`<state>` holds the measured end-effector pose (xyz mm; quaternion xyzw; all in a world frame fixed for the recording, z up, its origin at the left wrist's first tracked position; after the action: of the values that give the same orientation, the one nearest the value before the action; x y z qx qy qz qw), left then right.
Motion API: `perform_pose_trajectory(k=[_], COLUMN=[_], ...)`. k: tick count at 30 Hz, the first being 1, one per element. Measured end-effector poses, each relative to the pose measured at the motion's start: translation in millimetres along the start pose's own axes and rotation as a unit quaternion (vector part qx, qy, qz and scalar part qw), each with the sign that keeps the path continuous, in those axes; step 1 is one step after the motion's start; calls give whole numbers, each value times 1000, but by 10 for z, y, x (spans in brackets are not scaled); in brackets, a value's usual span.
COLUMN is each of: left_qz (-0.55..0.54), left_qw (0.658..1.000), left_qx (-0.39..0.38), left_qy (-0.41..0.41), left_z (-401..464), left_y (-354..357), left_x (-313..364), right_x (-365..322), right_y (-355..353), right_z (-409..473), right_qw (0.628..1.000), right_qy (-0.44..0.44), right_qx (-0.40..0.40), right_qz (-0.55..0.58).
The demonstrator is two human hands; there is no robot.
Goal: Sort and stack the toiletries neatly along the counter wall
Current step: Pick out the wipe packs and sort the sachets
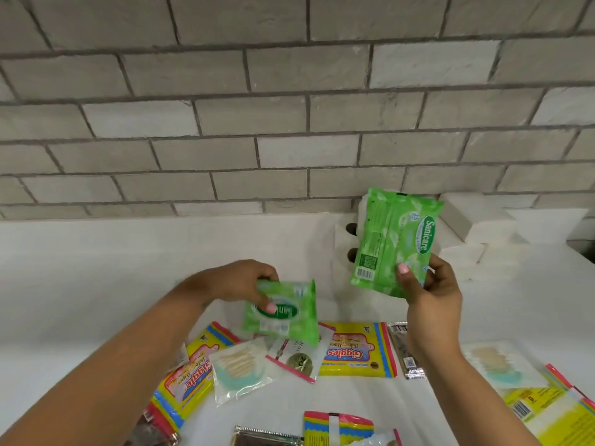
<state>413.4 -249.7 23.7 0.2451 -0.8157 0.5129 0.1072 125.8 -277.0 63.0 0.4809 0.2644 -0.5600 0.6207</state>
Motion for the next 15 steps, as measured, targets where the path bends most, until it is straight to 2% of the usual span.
perform_pose_trajectory(k=[2, 5, 7, 10, 15], left_qz=[-162, -336, -427, -522, -608], left_qw=[985, 932, 888, 827, 759], left_qx=[47, 97, 90, 59, 63], left_qy=[-25, -98, -147, -201, -226], left_z=[69, 287, 479, 708, 893], left_y=[-129, -56, 128, 387, 516], left_x=[-158, -412, -516, -525, -363], right_x=[-50, -75, -59, -1, 107], right_y=[-33, -30, -18, -2, 1], right_z=[47, 83, 88, 84, 77], right_qw=[1000, 999, 999, 1000, 1000], right_qy=[-15, -26, -27, -23, -12], right_qx=[20, 25, 23, 18, 14], right_qz=[10, 13, 14, 10, 7])
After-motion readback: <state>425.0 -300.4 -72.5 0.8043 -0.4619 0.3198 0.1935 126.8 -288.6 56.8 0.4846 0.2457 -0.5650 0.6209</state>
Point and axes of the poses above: each hand's wrist, its own z-axis towards the middle knuckle, its own y-axis out of the palm, x = y × z, the point moved 10 cm from there along z, towards the middle knuckle, and after that the axes turned 12 degrees about -y, right-handed, at the moved point
